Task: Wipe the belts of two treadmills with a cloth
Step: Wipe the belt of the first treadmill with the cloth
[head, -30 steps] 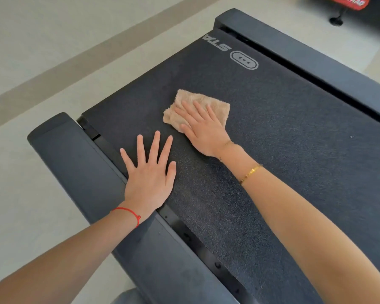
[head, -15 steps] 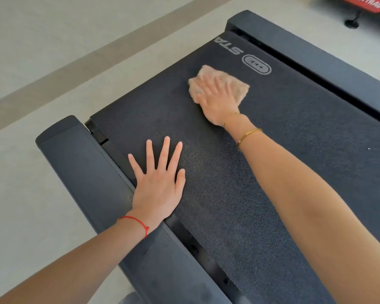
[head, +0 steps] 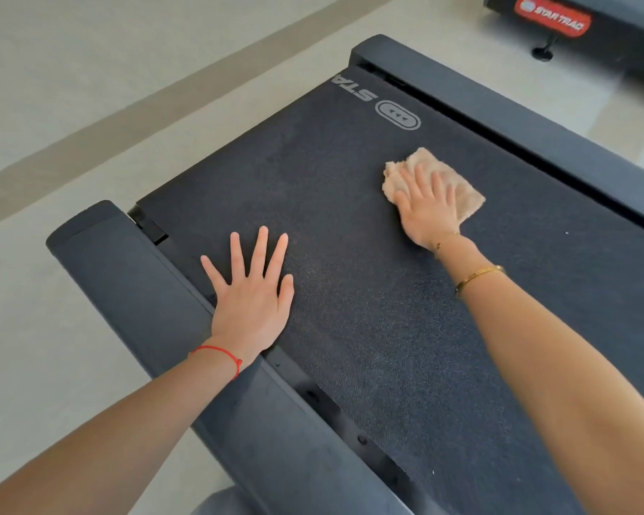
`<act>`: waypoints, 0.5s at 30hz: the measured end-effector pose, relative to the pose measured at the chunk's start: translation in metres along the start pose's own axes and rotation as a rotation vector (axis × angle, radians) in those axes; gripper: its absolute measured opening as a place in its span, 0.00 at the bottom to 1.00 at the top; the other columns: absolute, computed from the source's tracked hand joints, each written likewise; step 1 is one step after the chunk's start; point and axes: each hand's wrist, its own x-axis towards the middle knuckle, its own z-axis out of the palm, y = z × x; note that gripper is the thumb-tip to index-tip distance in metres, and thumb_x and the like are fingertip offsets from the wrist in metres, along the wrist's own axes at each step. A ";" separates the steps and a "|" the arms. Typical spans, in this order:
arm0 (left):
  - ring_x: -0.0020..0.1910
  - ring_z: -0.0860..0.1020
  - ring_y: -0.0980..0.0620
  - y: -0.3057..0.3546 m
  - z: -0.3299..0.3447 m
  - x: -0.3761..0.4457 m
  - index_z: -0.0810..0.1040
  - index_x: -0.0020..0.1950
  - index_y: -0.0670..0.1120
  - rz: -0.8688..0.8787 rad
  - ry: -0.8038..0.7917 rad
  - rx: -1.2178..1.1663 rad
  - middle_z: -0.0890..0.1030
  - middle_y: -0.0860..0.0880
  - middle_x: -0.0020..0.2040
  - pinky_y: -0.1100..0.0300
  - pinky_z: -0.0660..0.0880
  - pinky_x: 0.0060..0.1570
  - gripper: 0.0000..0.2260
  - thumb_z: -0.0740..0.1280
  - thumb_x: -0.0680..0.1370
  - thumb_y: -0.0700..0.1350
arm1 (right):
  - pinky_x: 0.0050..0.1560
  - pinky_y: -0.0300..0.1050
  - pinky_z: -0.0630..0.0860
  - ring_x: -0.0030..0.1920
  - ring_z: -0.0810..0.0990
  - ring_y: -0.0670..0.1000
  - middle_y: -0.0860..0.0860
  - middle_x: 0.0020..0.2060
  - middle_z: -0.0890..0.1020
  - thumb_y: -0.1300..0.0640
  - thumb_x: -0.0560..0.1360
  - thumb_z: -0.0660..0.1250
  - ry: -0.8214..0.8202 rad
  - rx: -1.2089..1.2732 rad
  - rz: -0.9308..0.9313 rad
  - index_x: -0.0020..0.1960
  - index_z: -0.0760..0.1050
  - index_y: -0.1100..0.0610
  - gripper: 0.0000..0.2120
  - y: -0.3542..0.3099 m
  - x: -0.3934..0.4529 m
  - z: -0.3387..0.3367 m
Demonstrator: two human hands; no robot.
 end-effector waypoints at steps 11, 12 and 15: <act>0.80 0.43 0.39 0.002 -0.005 0.001 0.44 0.82 0.56 -0.001 0.012 -0.079 0.46 0.52 0.83 0.25 0.44 0.71 0.26 0.46 0.84 0.57 | 0.78 0.53 0.37 0.79 0.40 0.51 0.42 0.80 0.45 0.43 0.83 0.42 -0.019 -0.015 -0.390 0.80 0.47 0.44 0.26 -0.015 -0.172 0.036; 0.81 0.43 0.39 0.002 -0.005 0.001 0.45 0.82 0.56 0.000 0.020 -0.090 0.47 0.52 0.83 0.25 0.43 0.71 0.26 0.46 0.84 0.57 | 0.78 0.53 0.37 0.80 0.41 0.51 0.42 0.79 0.45 0.43 0.83 0.43 -0.002 -0.007 -0.350 0.80 0.47 0.44 0.26 -0.002 -0.177 0.034; 0.81 0.46 0.41 0.003 -0.007 -0.001 0.49 0.82 0.54 0.024 0.034 -0.112 0.50 0.53 0.82 0.27 0.44 0.72 0.27 0.50 0.84 0.58 | 0.78 0.55 0.40 0.80 0.43 0.53 0.44 0.80 0.46 0.46 0.84 0.46 0.061 0.015 -0.148 0.80 0.48 0.44 0.25 0.041 -0.175 0.026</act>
